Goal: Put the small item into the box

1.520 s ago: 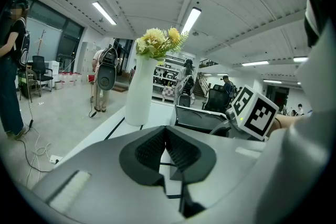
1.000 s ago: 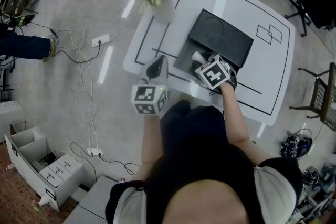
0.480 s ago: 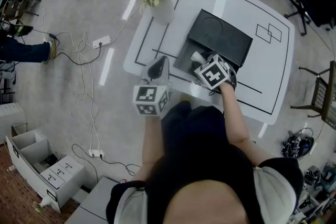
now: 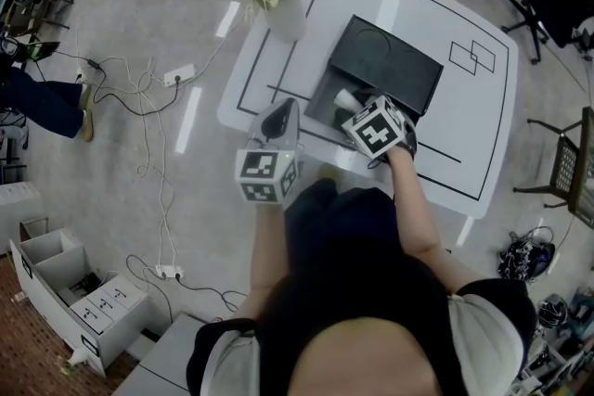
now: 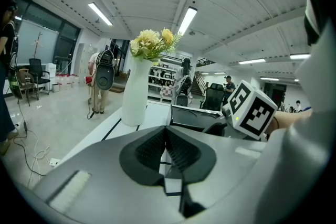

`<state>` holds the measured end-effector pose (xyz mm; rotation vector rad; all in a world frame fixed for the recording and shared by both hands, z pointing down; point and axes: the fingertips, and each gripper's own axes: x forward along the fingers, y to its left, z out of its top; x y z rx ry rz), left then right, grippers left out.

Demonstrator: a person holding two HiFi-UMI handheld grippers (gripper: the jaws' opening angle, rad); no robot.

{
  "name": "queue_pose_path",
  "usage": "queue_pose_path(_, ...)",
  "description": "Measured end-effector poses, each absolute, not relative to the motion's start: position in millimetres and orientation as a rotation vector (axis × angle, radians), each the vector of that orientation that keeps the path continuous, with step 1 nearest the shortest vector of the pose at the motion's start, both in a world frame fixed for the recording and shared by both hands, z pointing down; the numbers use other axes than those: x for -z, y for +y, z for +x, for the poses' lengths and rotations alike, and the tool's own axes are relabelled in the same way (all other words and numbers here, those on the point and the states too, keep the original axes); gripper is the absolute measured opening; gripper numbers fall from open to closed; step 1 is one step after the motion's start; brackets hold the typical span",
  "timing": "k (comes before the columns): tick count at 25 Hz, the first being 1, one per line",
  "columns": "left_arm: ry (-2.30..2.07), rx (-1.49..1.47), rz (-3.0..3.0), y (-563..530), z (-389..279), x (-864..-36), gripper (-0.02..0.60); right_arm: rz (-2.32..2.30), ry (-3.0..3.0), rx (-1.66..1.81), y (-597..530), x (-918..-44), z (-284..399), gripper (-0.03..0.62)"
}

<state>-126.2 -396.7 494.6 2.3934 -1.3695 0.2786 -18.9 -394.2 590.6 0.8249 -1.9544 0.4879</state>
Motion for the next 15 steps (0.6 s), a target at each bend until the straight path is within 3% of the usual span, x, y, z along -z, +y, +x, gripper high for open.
queue_pose_path(15, -1.369, -0.260, 2.423, -390, -122, -484, 0.009, 0.863, -2.012, -0.459, -392, -568, -21, 0.204)
